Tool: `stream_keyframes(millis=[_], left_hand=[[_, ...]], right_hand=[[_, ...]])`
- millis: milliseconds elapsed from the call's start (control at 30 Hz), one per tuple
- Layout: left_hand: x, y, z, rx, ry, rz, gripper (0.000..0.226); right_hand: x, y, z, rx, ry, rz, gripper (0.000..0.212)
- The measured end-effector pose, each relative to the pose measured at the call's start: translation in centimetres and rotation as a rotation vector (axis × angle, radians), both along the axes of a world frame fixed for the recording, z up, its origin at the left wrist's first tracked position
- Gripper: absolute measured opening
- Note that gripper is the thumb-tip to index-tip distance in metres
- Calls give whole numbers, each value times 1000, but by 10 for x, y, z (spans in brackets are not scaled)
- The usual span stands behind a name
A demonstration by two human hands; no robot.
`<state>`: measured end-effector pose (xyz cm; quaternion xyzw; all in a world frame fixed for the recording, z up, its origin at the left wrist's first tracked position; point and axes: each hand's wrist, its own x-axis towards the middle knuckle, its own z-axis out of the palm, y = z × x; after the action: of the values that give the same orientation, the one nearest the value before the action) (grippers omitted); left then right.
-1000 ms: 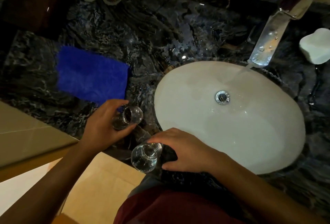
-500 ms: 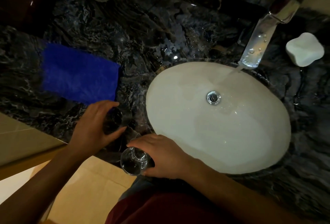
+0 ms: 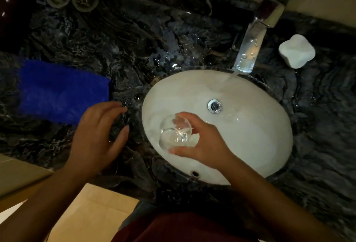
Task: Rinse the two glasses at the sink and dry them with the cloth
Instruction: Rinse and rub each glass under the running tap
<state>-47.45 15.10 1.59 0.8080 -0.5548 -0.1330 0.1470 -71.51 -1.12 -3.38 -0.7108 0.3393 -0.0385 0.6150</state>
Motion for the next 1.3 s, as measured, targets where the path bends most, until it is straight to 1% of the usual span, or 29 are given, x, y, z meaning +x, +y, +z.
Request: stream_keyframes(millis=[67,100,167,233,300,367,467,500,567,633,767,900,1033,1167,1300], left_hand=[[-18,-31,2,-86,39,-76,50],[-27,-46,1,-89,100,-97,49],[-46,-73,-3,-25,303,-65,53],[-67,-97,-11,35,504,-21,66],[-84,-119,-20,51,597,-14,70],[-95,-139,-29,26,677,9,68],[-103,-164,-42,21,782,62,64],[-105,-172,-46,21,811,74,63],[-110,-185,-53,9,848,90,60],[-115,-196,-59,0,871,81,57],[-119,-209,-68,-3,982,66,55],[-123,-208,-74,-49,1070,89,52],[-125,-212,-83,-62,1146,190,43],[-129,-223,-87,-63,1145,278,41],[-129,-230,-87,-53,1098,302,31]], right_hand=[[-5,-16,0,44,-26,-129,83],[-7,-24,-1,66,-34,-186,79],[-8,-38,-2,124,-38,-279,70],[-11,-51,-4,189,-36,-354,64],[-14,-64,-7,271,-62,-431,58],[-19,-76,-9,329,-91,-493,55],[-26,-92,-9,349,-101,-564,54],[-28,-97,-9,349,-100,-589,51],[-31,-105,-10,355,-107,-632,40],[-34,-113,-11,345,-100,-655,33],[-41,-122,-14,301,-93,-647,34],[-42,-125,-18,260,-118,-643,38],[-37,-124,-23,265,-98,-660,25],[-29,-128,-31,269,-21,-741,35],[-29,-132,-36,213,48,-738,42]])
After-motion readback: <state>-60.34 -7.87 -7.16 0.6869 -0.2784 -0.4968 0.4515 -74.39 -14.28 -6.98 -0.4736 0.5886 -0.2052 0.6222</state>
